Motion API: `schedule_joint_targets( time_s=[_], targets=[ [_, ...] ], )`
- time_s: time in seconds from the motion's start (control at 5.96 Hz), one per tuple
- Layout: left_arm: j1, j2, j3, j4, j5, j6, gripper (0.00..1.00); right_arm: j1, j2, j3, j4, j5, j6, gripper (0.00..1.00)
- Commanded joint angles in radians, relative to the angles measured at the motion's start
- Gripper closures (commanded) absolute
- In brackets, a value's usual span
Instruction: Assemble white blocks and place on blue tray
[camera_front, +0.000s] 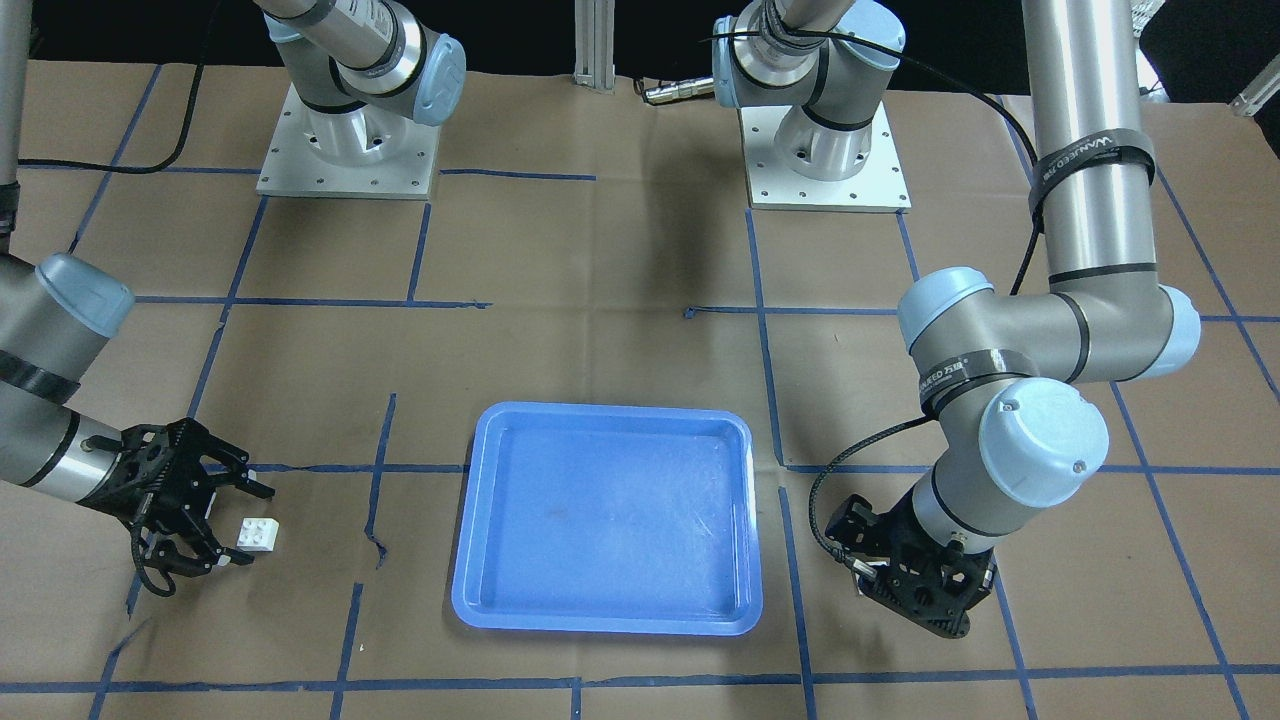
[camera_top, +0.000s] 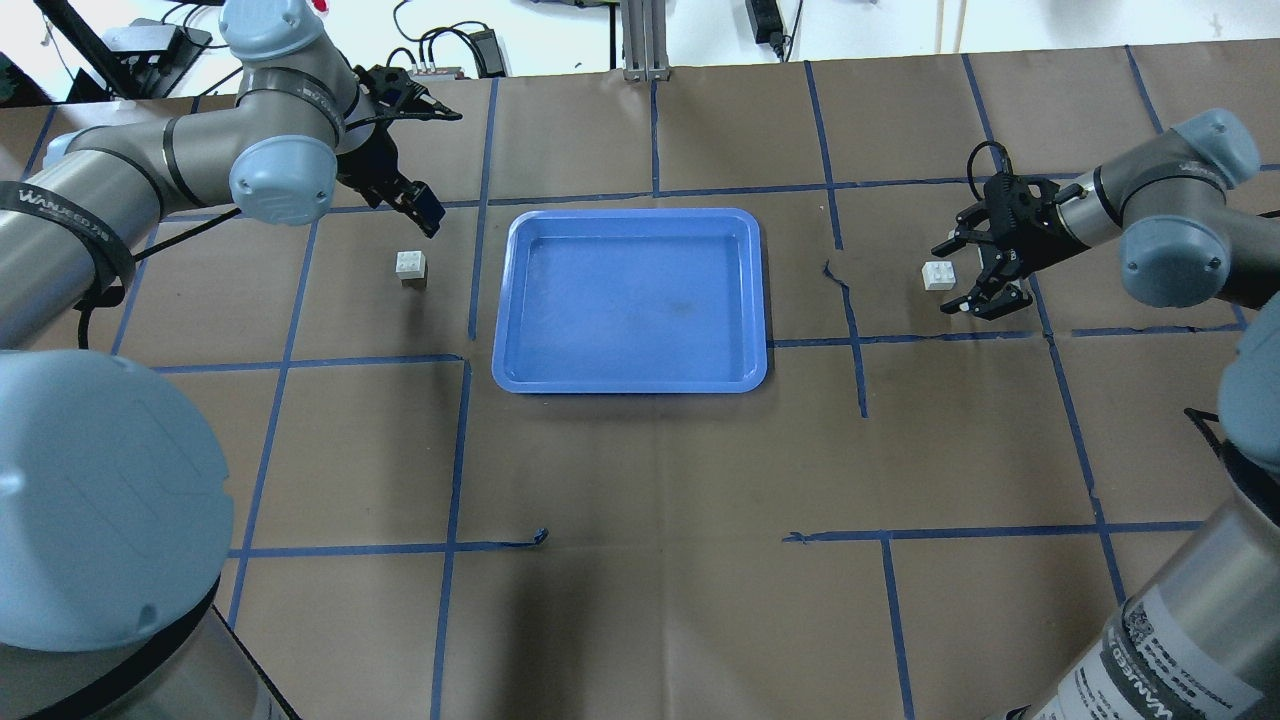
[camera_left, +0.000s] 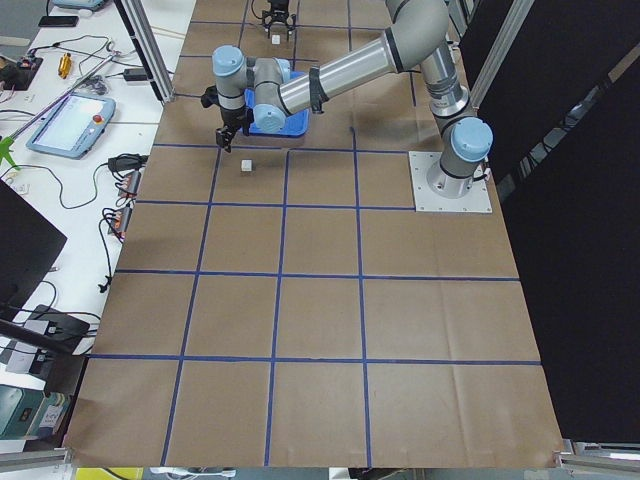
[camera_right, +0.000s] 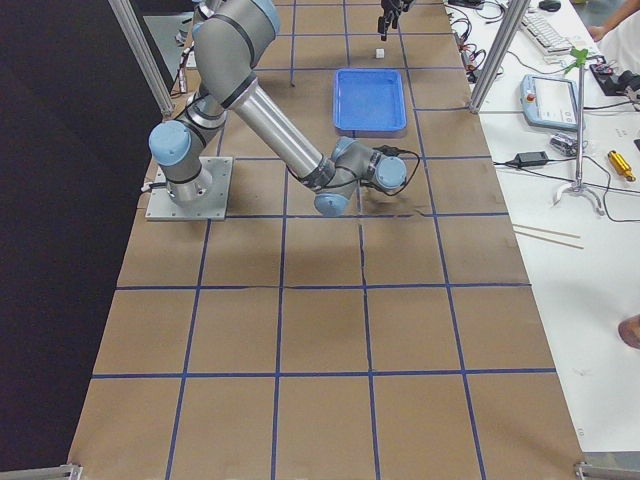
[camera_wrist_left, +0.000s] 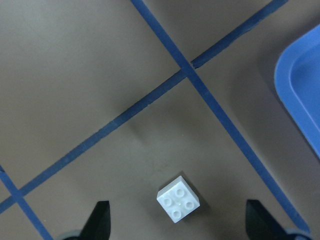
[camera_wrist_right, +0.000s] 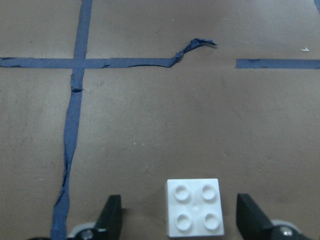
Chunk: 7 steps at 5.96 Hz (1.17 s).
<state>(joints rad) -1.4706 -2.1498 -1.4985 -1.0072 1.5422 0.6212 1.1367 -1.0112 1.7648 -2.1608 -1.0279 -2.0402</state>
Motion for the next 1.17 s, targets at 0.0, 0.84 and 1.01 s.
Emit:
schedule_joint_targets(
  time_s=[0.0,0.84,1.01],
  targets=[
    [0.003,-0.057,-0.015,0.002,-0.016,-0.034,0.06,0.0,-0.003,-0.004,-0.004,0.002,0.0,0.47],
    [0.053,-0.068,-0.02,0.004,-0.017,-0.058,0.14,0.0,-0.012,-0.098,0.001,-0.009,0.024,0.72],
    [0.052,-0.07,-0.02,0.004,-0.016,-0.061,0.37,0.005,-0.041,-0.141,0.074,-0.012,0.032,0.73]
  ],
)
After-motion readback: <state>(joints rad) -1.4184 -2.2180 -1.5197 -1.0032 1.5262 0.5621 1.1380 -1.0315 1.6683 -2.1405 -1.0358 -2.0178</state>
